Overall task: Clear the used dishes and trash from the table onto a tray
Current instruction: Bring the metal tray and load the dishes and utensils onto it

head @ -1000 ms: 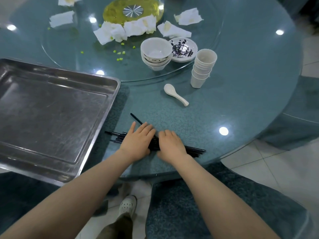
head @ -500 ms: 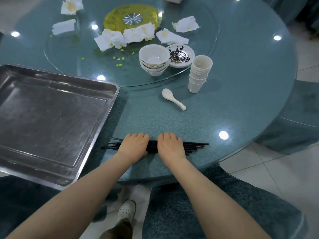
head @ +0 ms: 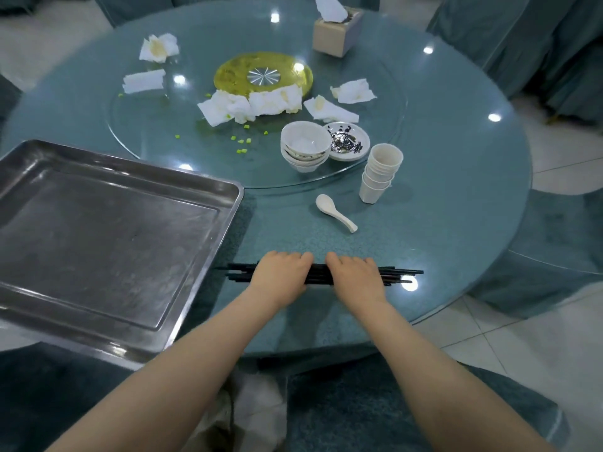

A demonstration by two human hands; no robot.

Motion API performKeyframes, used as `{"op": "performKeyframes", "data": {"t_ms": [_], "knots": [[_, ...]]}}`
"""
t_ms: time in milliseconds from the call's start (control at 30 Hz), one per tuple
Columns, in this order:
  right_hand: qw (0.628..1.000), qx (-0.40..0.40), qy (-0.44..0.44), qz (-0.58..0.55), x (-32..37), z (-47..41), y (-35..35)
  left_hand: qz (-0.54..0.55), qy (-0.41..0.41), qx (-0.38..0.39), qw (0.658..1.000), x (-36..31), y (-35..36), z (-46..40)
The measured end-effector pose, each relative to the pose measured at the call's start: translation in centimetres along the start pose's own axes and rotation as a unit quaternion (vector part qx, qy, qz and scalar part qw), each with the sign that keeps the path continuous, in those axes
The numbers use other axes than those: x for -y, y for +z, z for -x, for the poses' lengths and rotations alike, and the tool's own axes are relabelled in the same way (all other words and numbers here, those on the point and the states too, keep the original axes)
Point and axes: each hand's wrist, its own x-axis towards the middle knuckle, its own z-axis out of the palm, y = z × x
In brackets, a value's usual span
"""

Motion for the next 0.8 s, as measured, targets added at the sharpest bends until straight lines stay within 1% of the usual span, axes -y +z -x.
{"op": "performKeyframes", "data": {"t_ms": [100, 233, 300, 333, 367, 433, 500, 533, 600, 667, 700, 800], "knots": [[1.0, -0.015, 0.0, 0.022, 1.6, -1.1, -2.0, 0.023, 0.001, -0.01, 1.0, 3.4, -2.1, 0.8], [0.999, -0.026, 0.008, 0.04, 5.1, -2.0, -4.0, 0.099, -0.056, -0.018, 0.993, 10.9, -2.9, 4.6], [0.999, -0.03, 0.007, 0.04, 7.5, -2.9, -4.6, 0.152, -0.095, -0.036, 0.983, 14.8, -2.5, 6.8], [0.999, -0.032, 0.005, 0.042, 8.8, -3.5, -4.8, 0.192, -0.118, -0.052, 0.973, 16.6, -2.2, 7.7], [0.998, -0.033, 0.004, 0.045, 10.2, -4.1, -5.0, 0.246, -0.143, -0.072, 0.956, 18.2, -1.9, 8.6], [0.998, -0.03, 0.001, 0.05, 13.0, -5.4, -5.4, 0.356, -0.204, -0.106, 0.906, 21.2, -1.4, 10.2], [0.999, -0.03, 0.002, 0.041, 15.6, -6.7, -5.6, 0.452, -0.251, -0.12, 0.847, 24.1, -1.0, 11.5], [0.999, -0.032, 0.003, 0.036, 16.8, -7.4, -5.7, 0.507, -0.263, -0.121, 0.812, 25.5, -0.8, 12.0], [0.999, -0.032, 0.0, 0.032, 19.0, -8.8, -5.9, 0.617, -0.27, -0.128, 0.728, 28.0, -0.5, 13.1], [0.999, -0.035, -0.009, 0.028, 20.8, -10.0, -6.1, 0.694, -0.273, -0.15, 0.649, 29.8, -0.4, 14.0], [0.999, -0.037, -0.017, 0.025, 21.7, -10.7, -6.2, 0.716, -0.272, -0.157, 0.623, 30.4, -0.4, 14.2], [0.998, -0.033, -0.047, 0.029, 24.6, -12.2, -6.5, 0.754, -0.261, -0.154, 0.583, 31.6, -0.1, 15.0]]}}
